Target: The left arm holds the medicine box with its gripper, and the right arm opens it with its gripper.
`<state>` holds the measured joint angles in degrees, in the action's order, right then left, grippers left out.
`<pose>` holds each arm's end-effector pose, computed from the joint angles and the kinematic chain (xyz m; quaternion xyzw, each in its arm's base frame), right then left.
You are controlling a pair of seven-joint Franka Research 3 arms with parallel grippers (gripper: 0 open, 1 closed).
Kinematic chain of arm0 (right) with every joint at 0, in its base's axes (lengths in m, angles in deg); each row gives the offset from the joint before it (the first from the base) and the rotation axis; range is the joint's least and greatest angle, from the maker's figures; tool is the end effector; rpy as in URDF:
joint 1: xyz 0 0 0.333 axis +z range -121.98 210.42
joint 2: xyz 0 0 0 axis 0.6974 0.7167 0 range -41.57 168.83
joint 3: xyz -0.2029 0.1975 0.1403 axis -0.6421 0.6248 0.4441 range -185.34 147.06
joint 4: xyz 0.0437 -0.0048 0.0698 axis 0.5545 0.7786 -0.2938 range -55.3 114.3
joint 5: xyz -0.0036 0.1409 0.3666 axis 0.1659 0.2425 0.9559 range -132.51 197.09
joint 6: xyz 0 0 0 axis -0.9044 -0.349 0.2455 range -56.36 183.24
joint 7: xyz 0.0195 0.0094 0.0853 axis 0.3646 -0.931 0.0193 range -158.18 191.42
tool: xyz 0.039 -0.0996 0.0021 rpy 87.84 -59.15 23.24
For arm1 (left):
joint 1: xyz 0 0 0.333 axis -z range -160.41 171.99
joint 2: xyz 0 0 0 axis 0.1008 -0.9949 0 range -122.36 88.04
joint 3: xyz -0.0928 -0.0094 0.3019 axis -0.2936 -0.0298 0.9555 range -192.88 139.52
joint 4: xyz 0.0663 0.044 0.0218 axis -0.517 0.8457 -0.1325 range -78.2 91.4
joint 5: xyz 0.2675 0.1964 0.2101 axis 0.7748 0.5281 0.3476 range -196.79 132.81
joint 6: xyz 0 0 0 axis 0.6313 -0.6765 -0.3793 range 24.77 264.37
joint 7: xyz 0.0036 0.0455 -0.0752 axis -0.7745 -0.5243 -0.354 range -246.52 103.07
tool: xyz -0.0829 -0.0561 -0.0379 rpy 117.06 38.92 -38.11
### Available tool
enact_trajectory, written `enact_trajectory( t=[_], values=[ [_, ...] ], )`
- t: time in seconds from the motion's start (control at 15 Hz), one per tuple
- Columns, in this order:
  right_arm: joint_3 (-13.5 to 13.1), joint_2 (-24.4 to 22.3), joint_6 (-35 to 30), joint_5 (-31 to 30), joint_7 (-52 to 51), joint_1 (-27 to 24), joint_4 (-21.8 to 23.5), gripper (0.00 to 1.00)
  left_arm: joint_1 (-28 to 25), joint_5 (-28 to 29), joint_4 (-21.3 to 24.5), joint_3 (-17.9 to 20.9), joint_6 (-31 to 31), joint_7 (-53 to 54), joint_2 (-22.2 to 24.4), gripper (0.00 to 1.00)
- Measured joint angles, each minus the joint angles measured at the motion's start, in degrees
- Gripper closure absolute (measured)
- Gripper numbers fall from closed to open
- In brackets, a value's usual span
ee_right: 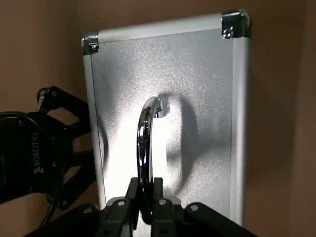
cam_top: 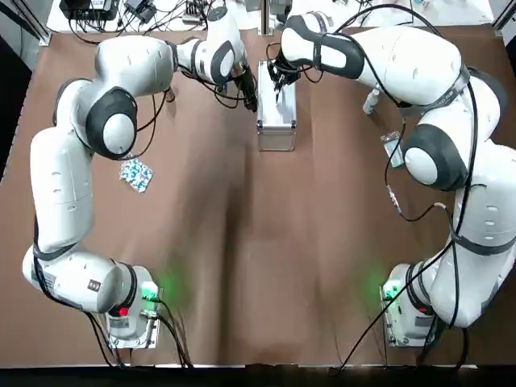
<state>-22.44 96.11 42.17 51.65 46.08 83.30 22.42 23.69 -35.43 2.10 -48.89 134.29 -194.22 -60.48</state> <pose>0.5720 0.4377 0.3615 -0.9894 0.0249 0.0198 0.1419 0.5831 -0.4275 0.2517 0.6903 0.7051 -0.1389 0.0839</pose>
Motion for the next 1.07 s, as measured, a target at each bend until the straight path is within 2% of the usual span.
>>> enact_trajectory(
  t=[0.47, 1.07],
  values=[
    [0.03, -0.22, -1.94, 1.16, 0.01, -1.41, -0.27, 0.87, -0.05, 0.00, -0.05, -0.03, 0.00, -0.14, 0.00, 0.70],
    [0.35, -3.71, -12.42, 2.21, -2.15, -6.88, -1.29, 0.87, -0.06, 0.00, -0.08, -0.04, 0.00, -0.14, 0.01, 0.70]
  ],
)
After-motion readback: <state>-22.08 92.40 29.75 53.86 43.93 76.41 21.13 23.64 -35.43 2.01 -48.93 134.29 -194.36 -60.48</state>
